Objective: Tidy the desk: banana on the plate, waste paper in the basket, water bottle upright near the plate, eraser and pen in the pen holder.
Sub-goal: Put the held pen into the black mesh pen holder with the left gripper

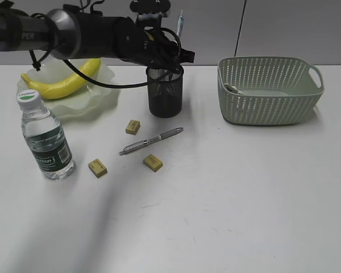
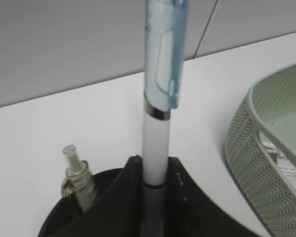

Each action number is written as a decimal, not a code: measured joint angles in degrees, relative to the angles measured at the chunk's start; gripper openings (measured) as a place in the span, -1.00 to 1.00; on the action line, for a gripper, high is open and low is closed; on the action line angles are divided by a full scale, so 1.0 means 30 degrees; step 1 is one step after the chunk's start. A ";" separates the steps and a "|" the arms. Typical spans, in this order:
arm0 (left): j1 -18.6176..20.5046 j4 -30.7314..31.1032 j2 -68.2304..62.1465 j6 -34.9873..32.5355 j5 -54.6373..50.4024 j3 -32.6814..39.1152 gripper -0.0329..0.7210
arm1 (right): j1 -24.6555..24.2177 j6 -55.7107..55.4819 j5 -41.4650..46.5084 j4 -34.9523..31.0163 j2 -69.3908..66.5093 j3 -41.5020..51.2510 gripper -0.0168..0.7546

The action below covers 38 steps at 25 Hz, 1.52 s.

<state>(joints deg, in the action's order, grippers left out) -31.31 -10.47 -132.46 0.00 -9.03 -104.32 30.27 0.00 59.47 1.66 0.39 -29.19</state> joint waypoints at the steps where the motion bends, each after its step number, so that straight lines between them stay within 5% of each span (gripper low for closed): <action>1: 0.0000 0.0010 0.0090 0.0114 0.0101 0.0131 -0.66 | 0.0000 0.0000 0.0000 0.0000 0.0000 0.0000 0.06; 19: 0.0000 -0.0001 0.3536 0.0114 0.5424 0.5720 -0.66 | 0.0000 0.0000 0.0000 0.0000 0.0000 0.0000 0.06; 38: -0.0165 -0.0320 0.2669 0.0114 0.7025 0.5972 -0.66 | 0.0000 0.0000 0.0000 0.0000 0.0000 0.0000 0.06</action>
<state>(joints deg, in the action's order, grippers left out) -31.80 -11.43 -124.45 0.34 12.05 -86.40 30.27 0.00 59.47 1.66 0.39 -29.19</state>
